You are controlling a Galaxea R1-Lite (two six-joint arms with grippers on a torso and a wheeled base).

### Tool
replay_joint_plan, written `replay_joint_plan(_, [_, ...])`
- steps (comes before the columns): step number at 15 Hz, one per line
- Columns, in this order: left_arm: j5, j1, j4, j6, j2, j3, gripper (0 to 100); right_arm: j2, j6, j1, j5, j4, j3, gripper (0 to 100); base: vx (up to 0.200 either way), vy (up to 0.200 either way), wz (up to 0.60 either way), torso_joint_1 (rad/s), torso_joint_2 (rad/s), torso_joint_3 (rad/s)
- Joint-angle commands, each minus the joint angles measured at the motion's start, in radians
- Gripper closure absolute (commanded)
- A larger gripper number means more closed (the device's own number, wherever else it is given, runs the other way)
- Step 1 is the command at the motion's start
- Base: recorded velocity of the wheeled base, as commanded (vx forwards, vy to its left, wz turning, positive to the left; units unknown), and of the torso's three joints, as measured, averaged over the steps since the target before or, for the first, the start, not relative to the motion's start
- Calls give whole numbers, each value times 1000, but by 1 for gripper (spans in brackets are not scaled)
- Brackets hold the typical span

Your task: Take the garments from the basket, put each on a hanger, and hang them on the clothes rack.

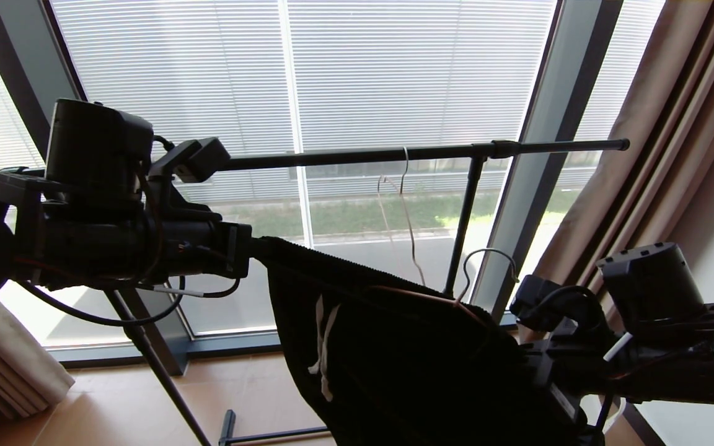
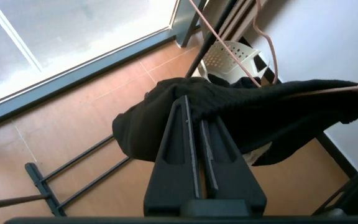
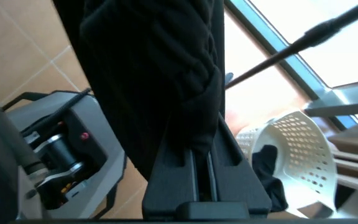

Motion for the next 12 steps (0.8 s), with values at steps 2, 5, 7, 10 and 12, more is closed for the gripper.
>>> replay_joint_plan(2, [69,-116,132,-1,21,-115,100,9,2,51,-80,-46,13,100,0,0,0,0,0,0])
replay_joint_plan(5, [144,-194,215,-1,47,-165,100,26,4,88,-142,-128,41,100,0,0,0,0,0,0])
replay_joint_plan(7, [170,-219,218,-2,59,-167,100,43,4,104,-158,-190,59,100,0,0,0,0,0,0])
replay_joint_plan(10, [271,-233,273,-33,108,-236,100,38,-1,122,-176,-263,117,100,0,0,0,0,0,0])
replay_joint_plan(12, [288,-194,300,-70,142,-294,100,26,-11,140,-173,-292,140,100,0,0,0,0,0,0])
